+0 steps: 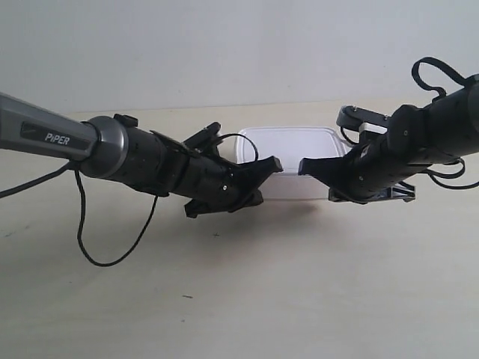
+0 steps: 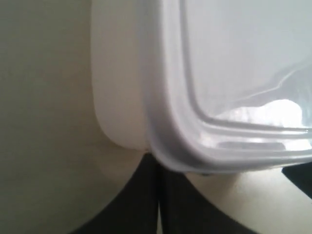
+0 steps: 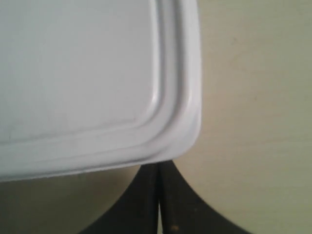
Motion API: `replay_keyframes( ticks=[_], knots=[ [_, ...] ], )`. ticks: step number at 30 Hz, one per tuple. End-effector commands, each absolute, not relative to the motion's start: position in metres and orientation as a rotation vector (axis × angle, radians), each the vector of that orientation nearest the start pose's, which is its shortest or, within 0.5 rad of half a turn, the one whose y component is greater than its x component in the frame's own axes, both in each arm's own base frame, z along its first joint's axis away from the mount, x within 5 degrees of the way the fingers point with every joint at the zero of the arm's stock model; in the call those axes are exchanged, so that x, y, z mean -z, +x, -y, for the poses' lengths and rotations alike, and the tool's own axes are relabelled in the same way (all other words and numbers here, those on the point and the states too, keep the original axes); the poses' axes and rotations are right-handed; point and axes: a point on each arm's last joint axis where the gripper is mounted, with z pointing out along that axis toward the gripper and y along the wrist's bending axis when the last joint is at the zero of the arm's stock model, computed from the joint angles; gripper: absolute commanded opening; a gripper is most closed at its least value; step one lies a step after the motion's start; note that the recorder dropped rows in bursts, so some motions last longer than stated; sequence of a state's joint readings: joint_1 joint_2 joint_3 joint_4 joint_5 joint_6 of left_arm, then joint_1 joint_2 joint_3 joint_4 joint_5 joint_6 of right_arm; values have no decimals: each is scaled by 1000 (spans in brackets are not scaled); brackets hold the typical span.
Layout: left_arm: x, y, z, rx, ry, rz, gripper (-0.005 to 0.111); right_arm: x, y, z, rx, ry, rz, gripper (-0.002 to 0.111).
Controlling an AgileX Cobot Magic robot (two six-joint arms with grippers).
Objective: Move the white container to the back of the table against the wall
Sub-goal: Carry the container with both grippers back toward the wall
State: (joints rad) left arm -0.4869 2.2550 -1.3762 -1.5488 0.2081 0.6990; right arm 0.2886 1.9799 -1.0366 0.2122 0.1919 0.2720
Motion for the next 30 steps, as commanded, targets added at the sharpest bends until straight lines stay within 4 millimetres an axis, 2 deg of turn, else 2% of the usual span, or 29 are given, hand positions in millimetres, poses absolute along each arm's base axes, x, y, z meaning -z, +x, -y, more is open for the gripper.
replay_keyframes(
  ticks=[1, 11, 21, 30],
  knots=[
    [-96, 409, 237, 861, -342, -2472, 0, -116, 363, -109, -317, 227, -2603, 0],
    [-89, 422, 238, 863, -349, -2457, 0, -115, 379, -113, -327, 225, -2566, 0],
    [-92, 441, 227, 856, -384, -2407, 0, -114, 403, -121, -343, 221, -2552, 0],
    [-88, 456, 234, 870, -357, -2376, 0, -114, 417, -125, -353, 217, -2534, 0]
  ],
)
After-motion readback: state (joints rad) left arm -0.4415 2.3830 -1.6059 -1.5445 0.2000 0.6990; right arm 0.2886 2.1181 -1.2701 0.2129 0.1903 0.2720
